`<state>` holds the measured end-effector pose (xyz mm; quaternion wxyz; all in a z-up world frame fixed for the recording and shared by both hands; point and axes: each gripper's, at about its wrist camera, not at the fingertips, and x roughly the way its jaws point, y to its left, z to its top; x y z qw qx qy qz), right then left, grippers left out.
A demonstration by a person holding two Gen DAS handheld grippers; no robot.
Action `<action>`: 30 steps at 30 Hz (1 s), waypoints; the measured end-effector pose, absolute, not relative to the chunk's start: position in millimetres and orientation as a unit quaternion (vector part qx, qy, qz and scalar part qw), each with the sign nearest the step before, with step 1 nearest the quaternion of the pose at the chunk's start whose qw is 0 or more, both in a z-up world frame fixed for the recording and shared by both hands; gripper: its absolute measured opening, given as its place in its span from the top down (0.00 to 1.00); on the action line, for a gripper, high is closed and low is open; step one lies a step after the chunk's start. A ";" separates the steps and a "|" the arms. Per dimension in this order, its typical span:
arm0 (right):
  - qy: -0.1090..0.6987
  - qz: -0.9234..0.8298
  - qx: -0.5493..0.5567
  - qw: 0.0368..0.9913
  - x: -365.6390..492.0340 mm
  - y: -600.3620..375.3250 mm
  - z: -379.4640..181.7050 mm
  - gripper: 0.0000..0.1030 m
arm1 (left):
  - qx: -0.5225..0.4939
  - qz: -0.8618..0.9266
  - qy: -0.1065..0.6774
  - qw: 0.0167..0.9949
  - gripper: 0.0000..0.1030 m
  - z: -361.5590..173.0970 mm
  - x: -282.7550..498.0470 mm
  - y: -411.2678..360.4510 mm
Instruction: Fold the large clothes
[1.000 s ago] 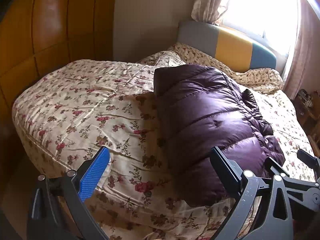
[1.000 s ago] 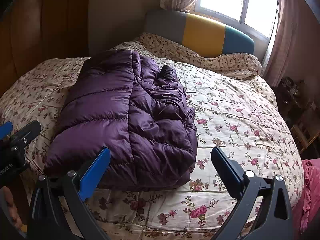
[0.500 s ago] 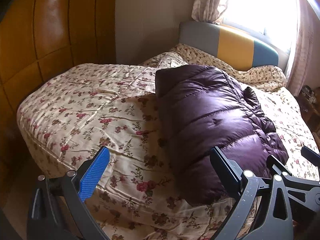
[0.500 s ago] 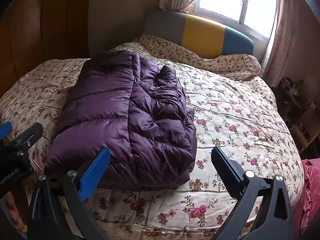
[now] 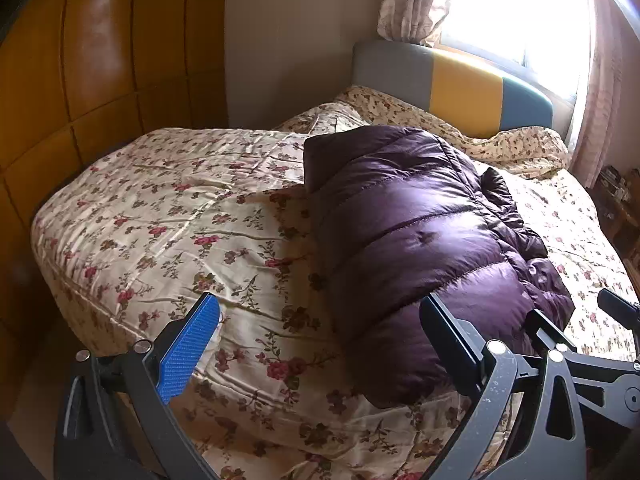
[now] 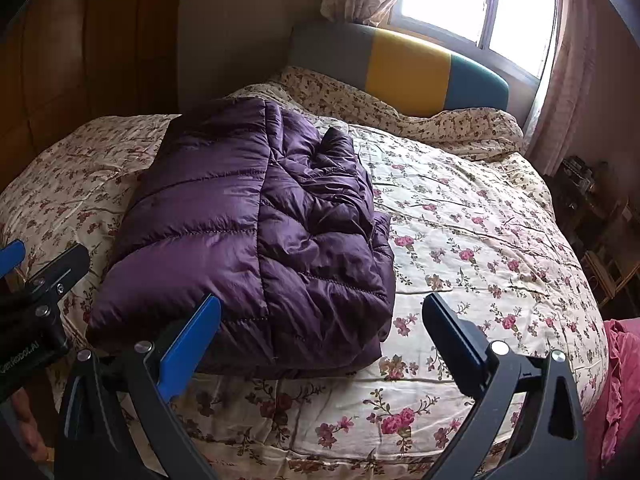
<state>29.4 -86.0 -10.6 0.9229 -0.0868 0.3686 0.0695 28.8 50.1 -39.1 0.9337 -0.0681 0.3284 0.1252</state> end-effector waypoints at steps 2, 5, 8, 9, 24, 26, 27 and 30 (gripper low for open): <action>0.368 0.070 -0.086 0.923 29.1 -86.1 -10.2 0.02 | -0.067 0.123 0.329 0.934 0.03 -38.9 29.0 49.5; 0.367 0.071 -0.088 0.923 28.6 -85.7 -9.5 0.02 | -0.065 0.122 0.328 0.935 0.03 -38.0 28.5 47.8; 0.366 0.072 -0.088 0.924 28.3 -85.2 -8.8 0.02 | -0.064 0.120 0.327 0.935 0.03 -37.2 27.8 46.8; 0.366 0.072 -0.088 0.924 28.4 -84.6 -8.5 0.02 | -0.063 0.120 0.326 0.936 0.03 -36.6 27.2 46.4; 0.367 0.070 -0.084 0.924 26.7 -86.5 -6.7 0.02 | -0.060 0.122 0.317 0.939 0.03 -29.8 24.4 42.4; 0.366 0.070 -0.084 0.924 26.5 -86.0 -6.6 0.02 | -0.061 0.122 0.315 0.939 0.03 -28.1 24.0 42.5; 0.366 0.070 -0.084 0.924 26.5 -86.1 -6.4 0.02 | -0.062 0.121 0.314 0.940 0.03 -27.4 23.4 42.0; 0.366 0.070 -0.084 0.924 26.7 -85.9 -7.2 0.02 | -0.062 0.119 0.312 0.941 0.03 -26.5 22.2 41.3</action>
